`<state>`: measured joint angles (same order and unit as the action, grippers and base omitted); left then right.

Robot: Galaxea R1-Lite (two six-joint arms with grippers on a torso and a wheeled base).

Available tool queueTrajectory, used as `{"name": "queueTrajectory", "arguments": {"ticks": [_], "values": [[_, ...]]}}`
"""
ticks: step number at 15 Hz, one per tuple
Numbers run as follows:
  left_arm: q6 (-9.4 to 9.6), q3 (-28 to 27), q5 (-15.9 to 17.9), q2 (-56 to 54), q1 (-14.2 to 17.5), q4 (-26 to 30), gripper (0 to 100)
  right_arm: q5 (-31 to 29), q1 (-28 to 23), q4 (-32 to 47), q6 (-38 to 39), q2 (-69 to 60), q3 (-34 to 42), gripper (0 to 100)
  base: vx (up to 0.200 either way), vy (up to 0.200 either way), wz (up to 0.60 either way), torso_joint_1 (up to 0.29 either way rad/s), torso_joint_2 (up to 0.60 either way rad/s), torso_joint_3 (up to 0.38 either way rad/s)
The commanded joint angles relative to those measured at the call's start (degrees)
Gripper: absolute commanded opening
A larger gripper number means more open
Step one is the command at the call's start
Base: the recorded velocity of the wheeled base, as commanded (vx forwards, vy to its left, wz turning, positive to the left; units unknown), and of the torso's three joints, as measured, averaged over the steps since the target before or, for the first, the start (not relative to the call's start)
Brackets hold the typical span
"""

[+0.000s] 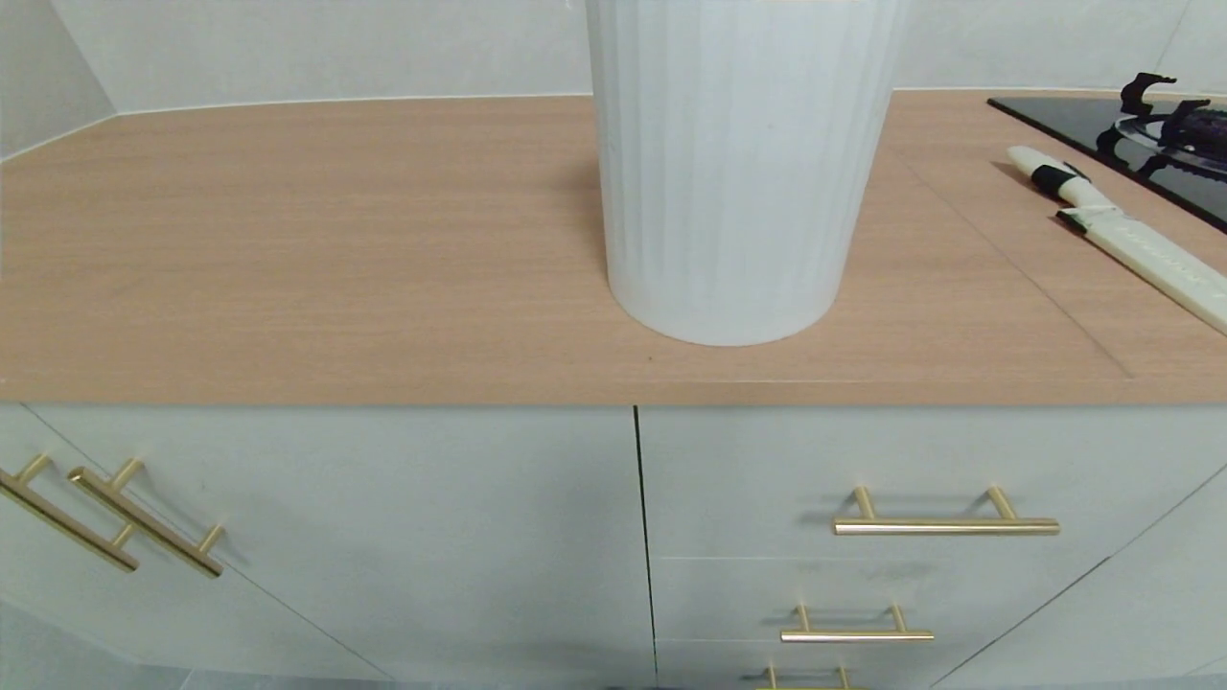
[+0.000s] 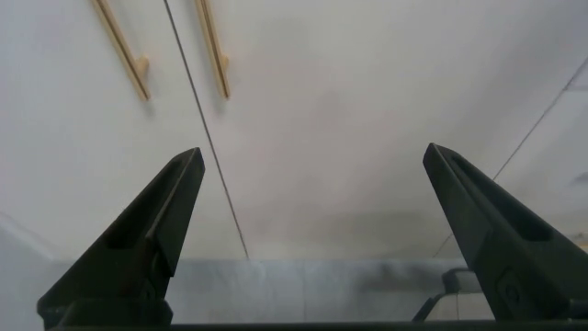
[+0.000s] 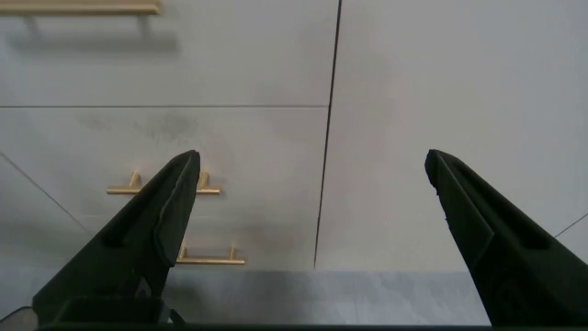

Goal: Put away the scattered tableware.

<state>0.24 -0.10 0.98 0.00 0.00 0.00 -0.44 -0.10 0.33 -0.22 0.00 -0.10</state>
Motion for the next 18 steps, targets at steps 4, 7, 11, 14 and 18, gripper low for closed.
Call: {"name": "queueTrajectory", "arguments": {"ticks": [4, 7, 11, 14, 18], "values": [[0.02, 0.01, -0.01, 0.09, 0.00, -0.09, 100, 0.00, 0.01, 0.02, -0.04, 0.09, 0.01, 100, 0.000, 0.000, 0.00, 0.123, -0.59, -0.248], [-0.07, 0.01, -0.01, 0.09, 0.00, -0.09, 100, 0.00, 0.01, 0.02, -0.04, 0.09, 0.01, 100, 0.000, 0.000, 0.00, 0.186, -0.49, -0.250], [-0.07, 0.01, -0.10, 0.09, 0.00, -0.09, 100, 0.00, 0.01, 0.02, -0.04, 0.09, 0.01, 100, 0.000, 0.000, 0.00, 0.303, -0.48, -0.262], [-0.07, 0.01, -0.10, 0.09, -0.09, -0.09, 100, 0.00, 0.01, 0.02, -0.04, 0.09, 0.01, 100, 0.000, 0.000, 0.00, 0.238, -0.48, -0.259], [-0.07, 0.01, -0.10, 0.09, -0.09, -0.09, 100, 0.00, 0.01, 0.02, -0.04, 0.09, 0.01, 100, 0.000, 0.000, 0.00, 0.244, -0.50, -0.271]]}}
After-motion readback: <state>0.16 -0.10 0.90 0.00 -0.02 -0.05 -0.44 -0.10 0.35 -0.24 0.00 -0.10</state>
